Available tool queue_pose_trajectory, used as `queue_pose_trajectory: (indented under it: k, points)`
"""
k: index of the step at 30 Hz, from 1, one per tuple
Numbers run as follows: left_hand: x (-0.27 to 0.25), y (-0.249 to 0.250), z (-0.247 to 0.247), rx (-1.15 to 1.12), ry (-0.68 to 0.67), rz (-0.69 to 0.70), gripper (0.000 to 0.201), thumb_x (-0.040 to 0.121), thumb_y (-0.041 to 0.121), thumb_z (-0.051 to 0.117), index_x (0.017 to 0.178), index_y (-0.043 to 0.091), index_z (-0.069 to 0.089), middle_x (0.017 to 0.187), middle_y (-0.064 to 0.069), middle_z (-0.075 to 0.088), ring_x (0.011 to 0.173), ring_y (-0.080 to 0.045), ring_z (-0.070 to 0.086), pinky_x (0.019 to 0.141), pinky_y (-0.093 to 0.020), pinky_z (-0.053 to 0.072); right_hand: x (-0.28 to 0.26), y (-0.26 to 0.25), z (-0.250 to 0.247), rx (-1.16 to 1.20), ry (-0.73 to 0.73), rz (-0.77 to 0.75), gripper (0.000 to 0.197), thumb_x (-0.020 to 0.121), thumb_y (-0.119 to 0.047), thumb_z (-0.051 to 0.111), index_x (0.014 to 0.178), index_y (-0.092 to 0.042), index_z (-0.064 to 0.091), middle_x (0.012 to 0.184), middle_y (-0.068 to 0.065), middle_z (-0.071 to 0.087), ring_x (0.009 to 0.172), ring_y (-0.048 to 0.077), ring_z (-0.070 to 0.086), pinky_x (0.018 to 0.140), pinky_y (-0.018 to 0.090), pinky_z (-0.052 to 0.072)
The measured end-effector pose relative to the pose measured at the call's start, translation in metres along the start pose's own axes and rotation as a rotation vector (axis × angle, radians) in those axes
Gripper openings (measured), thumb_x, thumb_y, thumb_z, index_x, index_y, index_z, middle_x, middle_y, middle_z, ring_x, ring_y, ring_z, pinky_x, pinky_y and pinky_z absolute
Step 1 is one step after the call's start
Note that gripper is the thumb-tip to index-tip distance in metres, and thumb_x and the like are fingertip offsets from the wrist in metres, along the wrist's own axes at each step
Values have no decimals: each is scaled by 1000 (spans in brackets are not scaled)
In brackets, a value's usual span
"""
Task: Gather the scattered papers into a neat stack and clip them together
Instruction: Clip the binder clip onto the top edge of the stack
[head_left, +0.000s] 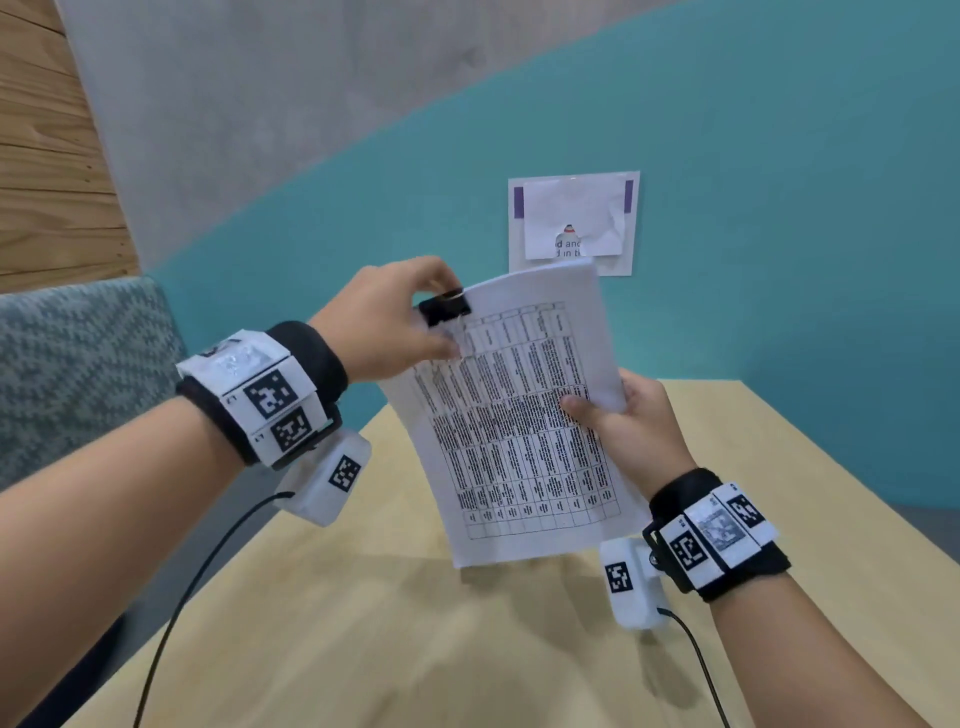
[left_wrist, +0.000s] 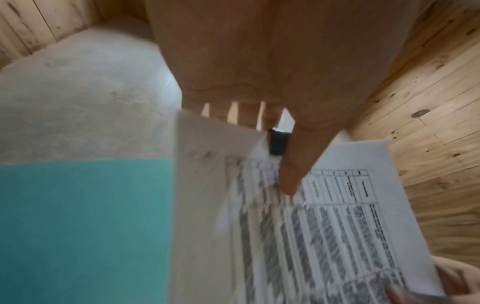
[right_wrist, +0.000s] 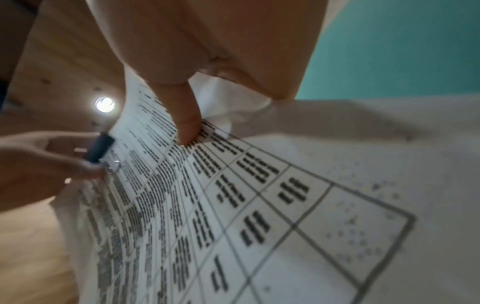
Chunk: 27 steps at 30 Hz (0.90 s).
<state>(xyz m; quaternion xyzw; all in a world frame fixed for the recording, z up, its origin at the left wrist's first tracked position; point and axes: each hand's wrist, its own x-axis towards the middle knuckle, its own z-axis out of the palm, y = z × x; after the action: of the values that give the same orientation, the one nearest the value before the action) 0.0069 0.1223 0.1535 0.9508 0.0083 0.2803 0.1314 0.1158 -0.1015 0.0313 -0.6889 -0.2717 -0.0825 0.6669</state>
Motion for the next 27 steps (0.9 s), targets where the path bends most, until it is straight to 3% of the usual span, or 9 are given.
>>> queue_pose_trajectory:
  k: [3, 5, 8, 10, 12, 15, 20, 24, 27]
  points:
    - [-3, -12, 17, -136, 211, -80, 83, 74, 25, 88, 143, 20, 42, 144, -6, 52, 135, -26, 47, 112, -43, 39, 2, -1, -1, 154, 53, 117, 22, 87, -1, 74, 100, -18, 71, 106, 4, 78, 102, 24, 73, 101, 46, 53]
    - [-9, -21, 36, -408, 190, -267, 93, 74, 26, 89, 148, 20, 34, 150, -7, 47, 138, -26, 45, 115, -44, 38, 4, -2, -3, 249, 80, 179, 27, 87, 2, 73, 110, -12, 69, 110, 5, 77, 106, 22, 72, 101, 41, 53]
    - [-21, -34, 66, -777, -39, -545, 69, 72, 31, 85, 131, 17, 52, 127, -10, 66, 104, -26, 66, 79, -38, 56, 5, -2, -9, 345, 75, 263, 33, 89, 6, 68, 118, -8, 65, 113, 5, 76, 106, 21, 72, 92, 34, 55]
    - [-28, -37, 80, -888, -114, -591, 27, 83, 18, 76, 105, 11, 62, 101, -10, 70, 73, -21, 63, 54, -26, 50, 5, 1, -14, 330, 31, 330, 32, 90, 6, 67, 118, -9, 64, 111, 4, 75, 104, 19, 72, 88, 32, 56]
    - [-34, -39, 92, -895, -140, -599, 9, 91, 6, 67, 95, 12, 61, 88, -10, 70, 61, -19, 62, 46, -23, 47, 5, 9, -20, 270, -7, 404, 32, 89, 6, 66, 119, -5, 63, 114, 8, 75, 106, 22, 71, 94, 37, 55]
    - [-42, -43, 115, -861, -216, -632, 7, 94, 5, 64, 97, 10, 62, 94, -15, 74, 71, -23, 67, 51, -26, 54, 0, 20, -26, 134, -10, 517, 30, 76, 10, 58, 106, 3, 62, 115, 19, 71, 97, 32, 65, 92, 43, 52]
    - [-55, -51, 159, -737, -424, -692, 6, 94, 6, 67, 100, 3, 65, 100, -20, 77, 71, -25, 70, 51, -28, 56, -16, 44, -38, -104, -95, 731, 43, 69, 15, 55, 111, 12, 62, 127, 35, 62, 105, 43, 66, 100, 70, 41]
    - [-63, -56, 179, -514, -568, -634, 8, 90, 9, 74, 92, 3, 69, 76, -8, 69, 64, -23, 63, 59, -28, 52, -26, 55, -43, -323, -224, 841, 45, 71, 6, 74, 115, 8, 64, 120, 27, 68, 97, 35, 68, 102, 60, 47]
    - [-65, -60, 179, -311, -565, -580, 36, 86, 16, 77, 119, 3, 67, 92, -10, 69, 78, -25, 61, 70, -28, 49, -37, 42, -42, -513, -285, 871, 39, 84, -4, 77, 121, -6, 63, 121, 19, 68, 89, 27, 62, 91, 41, 57]
